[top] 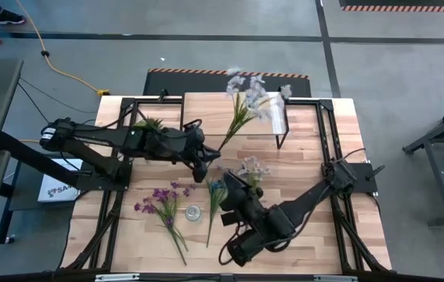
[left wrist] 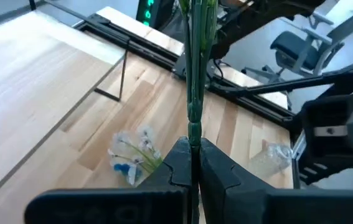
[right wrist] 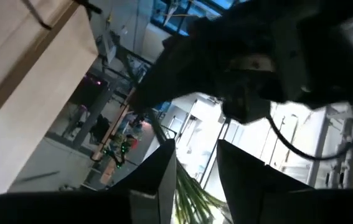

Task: Pick and place flowers into a vace then onto a shelf
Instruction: Put the left white flowers into the right transparent vase

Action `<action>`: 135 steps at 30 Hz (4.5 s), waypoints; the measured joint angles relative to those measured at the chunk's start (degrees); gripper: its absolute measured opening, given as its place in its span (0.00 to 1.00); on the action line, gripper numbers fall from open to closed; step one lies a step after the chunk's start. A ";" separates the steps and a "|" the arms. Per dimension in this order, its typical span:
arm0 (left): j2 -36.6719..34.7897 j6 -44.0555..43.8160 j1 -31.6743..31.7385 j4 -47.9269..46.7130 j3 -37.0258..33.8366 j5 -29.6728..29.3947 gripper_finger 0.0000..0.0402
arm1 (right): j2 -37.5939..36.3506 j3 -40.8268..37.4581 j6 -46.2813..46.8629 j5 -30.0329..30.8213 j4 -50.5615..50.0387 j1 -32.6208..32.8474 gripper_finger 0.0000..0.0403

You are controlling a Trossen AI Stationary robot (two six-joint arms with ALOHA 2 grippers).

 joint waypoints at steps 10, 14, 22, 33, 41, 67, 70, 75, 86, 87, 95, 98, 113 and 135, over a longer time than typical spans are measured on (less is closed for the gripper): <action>-5.73 2.50 1.40 1.78 0.09 -1.99 0.10 | -0.21 0.00 9.79 0.22 -0.09 1.64 0.27; -9.37 3.16 0.59 1.82 0.09 -2.89 0.10 | -0.24 0.00 15.61 0.09 -0.09 1.38 0.27; -15.07 8.08 -6.64 3.73 0.09 -8.82 0.10 | -0.26 0.00 31.29 -7.07 -0.23 -1.35 0.27; -16.91 14.54 -20.10 2.85 0.09 -21.41 0.10 | -0.65 0.02 44.83 -17.25 -0.44 -7.82 0.27; -17.17 17.14 -28.13 2.75 0.09 -30.10 0.10 | -5.97 0.02 56.64 -28.97 0.37 -13.06 0.27; -18.26 21.03 -33.88 -0.44 0.04 -40.93 0.10 | -17.07 0.07 58.96 -89.80 35.93 -26.06 0.27; -18.67 20.93 -33.88 -1.42 0.04 -41.95 0.10 | -17.04 0.07 59.05 -92.21 37.67 -26.42 0.27; -19.25 20.39 -33.88 -0.99 0.04 -41.82 0.10 | -17.06 -0.50 58.64 -92.26 38.62 -26.43 0.27; -19.12 20.38 -33.88 -0.07 0.04 -41.71 0.10 | -16.96 -0.57 57.51 -91.60 39.92 -26.66 0.27; -19.14 20.35 -33.88 -0.04 0.04 -41.72 0.10 | -16.96 -0.57 57.42 -91.61 40.45 -26.67 0.27; -18.59 20.22 -33.88 1.22 0.04 -41.45 0.10 | -15.65 -0.55 56.45 -91.80 45.60 -26.67 0.27; -18.25 20.22 -33.88 1.98 0.04 -41.29 0.10 | -14.75 -0.55 56.47 -91.89 47.95 -26.73 0.27; -16.75 20.41 -33.86 3.65 0.07 -41.81 0.10 | -11.65 -0.46 56.84 -92.91 57.14 -26.75 0.27; -15.97 20.40 -33.86 4.19 0.05 -42.10 0.10 | -10.68 -0.48 57.52 -93.86 60.68 -27.04 0.29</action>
